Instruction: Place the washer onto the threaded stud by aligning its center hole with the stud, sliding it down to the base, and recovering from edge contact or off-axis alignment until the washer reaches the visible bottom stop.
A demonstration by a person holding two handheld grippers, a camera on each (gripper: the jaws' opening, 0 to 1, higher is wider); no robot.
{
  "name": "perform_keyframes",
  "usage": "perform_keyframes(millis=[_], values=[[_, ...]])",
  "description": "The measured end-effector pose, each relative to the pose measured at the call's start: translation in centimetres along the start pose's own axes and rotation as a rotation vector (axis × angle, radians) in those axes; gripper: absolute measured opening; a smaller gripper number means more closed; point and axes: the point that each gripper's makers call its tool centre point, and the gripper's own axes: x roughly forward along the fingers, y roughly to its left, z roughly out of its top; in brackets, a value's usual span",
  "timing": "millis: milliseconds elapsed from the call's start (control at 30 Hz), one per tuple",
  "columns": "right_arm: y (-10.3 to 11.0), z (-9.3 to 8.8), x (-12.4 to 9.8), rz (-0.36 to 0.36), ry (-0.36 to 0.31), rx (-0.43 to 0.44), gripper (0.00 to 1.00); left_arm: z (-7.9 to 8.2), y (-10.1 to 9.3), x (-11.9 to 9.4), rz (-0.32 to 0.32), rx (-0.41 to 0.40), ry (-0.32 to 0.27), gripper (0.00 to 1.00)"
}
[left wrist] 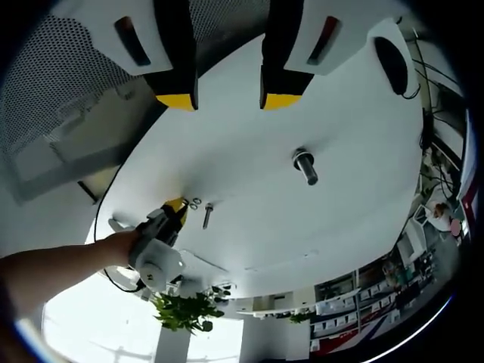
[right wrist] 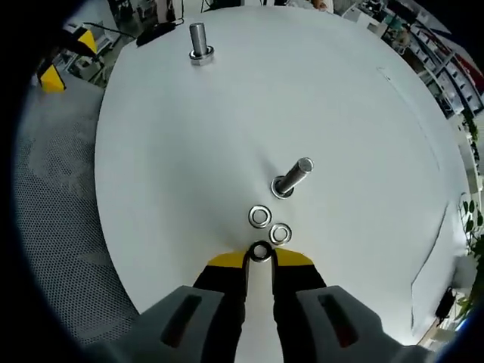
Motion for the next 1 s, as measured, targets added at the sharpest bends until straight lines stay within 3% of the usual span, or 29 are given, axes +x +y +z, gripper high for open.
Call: perform_keyframes(millis=[300, 467, 1000], values=[[-0.2, -0.3, -0.1, 0.001, -0.034, 0.148, 0.13, 0.0, 0.0, 0.0, 0.002, -0.002, -0.001, 0.31], [-0.6, 0.3, -0.9, -0.017, -0.065, 0.148, 0.13, 0.0, -0.1, 0.0, -0.001, -0.001, -0.003, 0.31], [-1.9, 4.7, -3.4, -0.044, -0.178, 0.128, 0.14, 0.1, -0.1, 0.0, -0.006, -0.002, -0.003, 0.31]])
